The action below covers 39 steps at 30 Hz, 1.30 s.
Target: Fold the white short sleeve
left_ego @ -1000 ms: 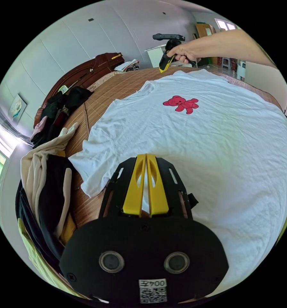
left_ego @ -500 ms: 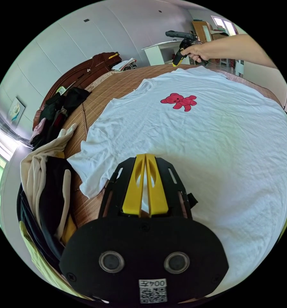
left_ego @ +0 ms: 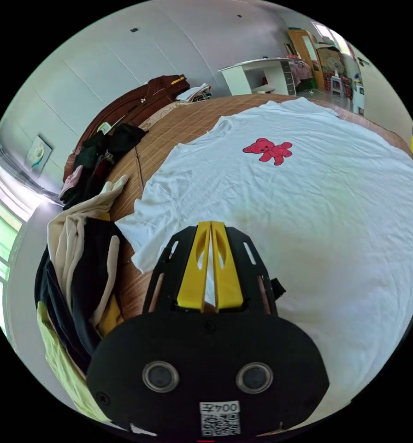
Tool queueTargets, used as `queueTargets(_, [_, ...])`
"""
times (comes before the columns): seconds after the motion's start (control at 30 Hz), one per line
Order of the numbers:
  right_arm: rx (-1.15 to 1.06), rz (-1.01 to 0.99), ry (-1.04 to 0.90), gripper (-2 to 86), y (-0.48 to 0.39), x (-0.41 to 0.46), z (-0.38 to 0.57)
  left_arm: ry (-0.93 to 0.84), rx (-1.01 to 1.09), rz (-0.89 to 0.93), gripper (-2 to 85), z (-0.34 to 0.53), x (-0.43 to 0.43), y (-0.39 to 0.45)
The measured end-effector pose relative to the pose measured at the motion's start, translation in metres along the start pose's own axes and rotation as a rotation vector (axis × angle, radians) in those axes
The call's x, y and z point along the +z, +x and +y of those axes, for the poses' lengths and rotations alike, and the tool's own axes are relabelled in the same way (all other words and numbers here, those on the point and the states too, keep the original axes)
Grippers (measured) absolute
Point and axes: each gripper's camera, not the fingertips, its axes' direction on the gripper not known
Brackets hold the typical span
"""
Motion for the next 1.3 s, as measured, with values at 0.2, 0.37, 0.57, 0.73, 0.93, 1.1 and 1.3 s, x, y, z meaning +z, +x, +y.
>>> queueTargets(0.2, [-0.122, 0.035, -0.039, -0.7, -0.038, 0.028, 0.041, -0.152, -0.089, -0.034, 3.3, 0.045, -0.097, -0.01])
queueTargets(0.37, [-0.105, 0.074, -0.051, -0.7, -0.042, 0.074, 0.057, -0.362, -0.146, -0.081, 2.9, 0.096, -0.1, -0.007])
queueTargets(0.57, [-0.043, 0.098, 0.034, -0.7, -0.048, 0.102, 0.091, -0.422, -0.137, -0.047, 0.9, 0.089, -0.083, -0.006])
queueTargets(0.73, [-0.088, 0.139, 0.031, -0.7, -0.054, 0.128, 0.111, -0.475, -0.066, -0.073, 0.6, 0.07, -0.08, -0.009])
queueTargets(0.93, [-0.044, 0.049, 0.165, -0.5, -0.035, 0.159, 0.158, -0.429, -0.233, 0.013, 1.4, 0.067, -0.095, -0.047])
queueTargets(1.1, [0.027, -0.148, 0.2, 1.9, 0.004, 0.172, 0.201, -0.311, -0.382, 0.199, 6.9, 0.041, -0.12, -0.111])
queueTargets(1.3, [0.213, -0.241, 0.269, 8.2, 0.057, 0.223, 0.269, -0.257, -0.329, 0.13, 12.0, -0.021, -0.103, -0.166])
